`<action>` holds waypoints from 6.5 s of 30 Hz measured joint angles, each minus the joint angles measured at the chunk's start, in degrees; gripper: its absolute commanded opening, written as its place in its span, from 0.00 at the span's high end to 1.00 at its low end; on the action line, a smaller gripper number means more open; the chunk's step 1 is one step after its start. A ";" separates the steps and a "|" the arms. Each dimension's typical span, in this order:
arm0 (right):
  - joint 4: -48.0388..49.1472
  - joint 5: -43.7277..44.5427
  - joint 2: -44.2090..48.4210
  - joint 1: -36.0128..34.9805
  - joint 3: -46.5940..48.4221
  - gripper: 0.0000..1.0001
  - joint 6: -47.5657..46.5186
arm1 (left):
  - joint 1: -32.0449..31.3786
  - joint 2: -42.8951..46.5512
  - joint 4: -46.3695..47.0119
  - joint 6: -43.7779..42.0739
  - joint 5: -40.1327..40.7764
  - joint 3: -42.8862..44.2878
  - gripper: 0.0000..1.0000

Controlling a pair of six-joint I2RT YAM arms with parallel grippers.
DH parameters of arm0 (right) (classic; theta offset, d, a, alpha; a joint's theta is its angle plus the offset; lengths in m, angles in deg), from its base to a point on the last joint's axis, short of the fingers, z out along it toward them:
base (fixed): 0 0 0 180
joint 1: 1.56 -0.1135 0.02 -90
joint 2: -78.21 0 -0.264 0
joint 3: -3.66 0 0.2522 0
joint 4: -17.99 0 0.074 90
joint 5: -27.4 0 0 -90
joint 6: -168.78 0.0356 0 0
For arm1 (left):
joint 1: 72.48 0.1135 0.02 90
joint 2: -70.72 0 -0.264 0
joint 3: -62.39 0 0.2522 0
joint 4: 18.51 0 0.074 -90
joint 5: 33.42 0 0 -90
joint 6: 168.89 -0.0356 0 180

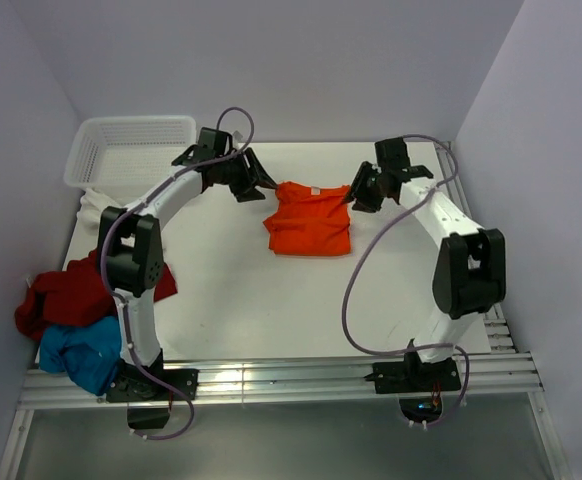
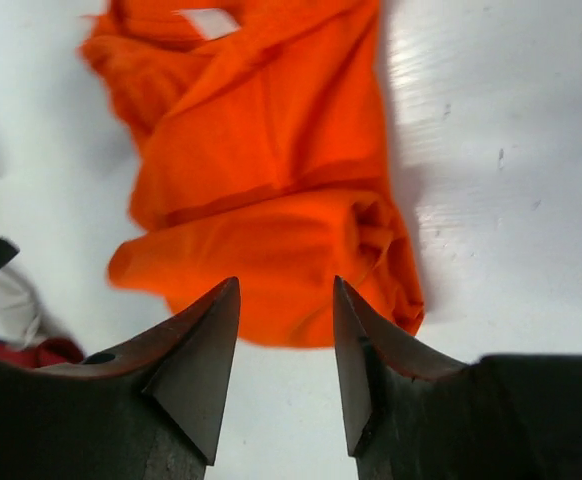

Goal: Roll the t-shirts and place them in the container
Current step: Fold the tshirt, then roll the tshirt

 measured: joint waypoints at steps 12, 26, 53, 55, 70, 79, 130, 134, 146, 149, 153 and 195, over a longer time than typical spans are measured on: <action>13.81 -19.12 9.94 0.00 -17.27 1.00 4.02 | -5.53 11.80 8.96 1.55 -2.32 -15.63 0.72; 26.34 -29.31 -0.55 -0.02 -19.52 1.00 6.86 | -10.49 4.57 17.88 5.01 -5.18 -16.46 0.77; 33.64 -30.67 -22.97 2.05 -3.04 0.74 10.34 | -0.68 -16.20 14.53 -2.08 -3.61 0.46 0.77; 33.53 -31.12 -22.01 2.29 -3.08 0.72 10.19 | -0.76 -14.99 13.29 -2.56 -2.97 0.44 0.76; 41.53 -39.26 -8.20 3.98 -19.28 0.88 11.91 | -2.47 3.10 22.88 1.66 -6.38 -13.57 0.76; 36.94 -36.52 -15.56 4.02 -15.63 0.99 9.77 | -5.40 -7.78 22.86 1.73 -7.72 -16.44 0.80; 28.35 -32.04 1.22 3.93 -25.57 0.52 1.22 | -6.80 3.56 16.48 -4.39 -3.17 -22.32 0.53; 24.48 -27.10 5.20 2.91 -23.96 0.26 -1.14 | -6.40 13.33 18.99 -1.46 -1.90 -28.09 0.39; 20.35 -14.10 8.41 2.80 -25.55 0.26 -0.90 | -6.97 33.16 21.99 6.10 4.61 -45.51 0.08; 20.61 -12.61 7.91 2.82 -25.55 0.30 -0.42 | -6.88 35.45 21.14 5.79 5.70 -46.23 0.08; 22.77 -11.74 5.53 2.80 -26.47 0.36 0.72 | -6.14 37.88 20.76 5.05 5.84 -48.57 0.09; 9.03 7.13 38.29 -30.80 -43.28 0.36 19.41 | -1.84 39.23 44.22 15.17 8.76 -73.81 0.19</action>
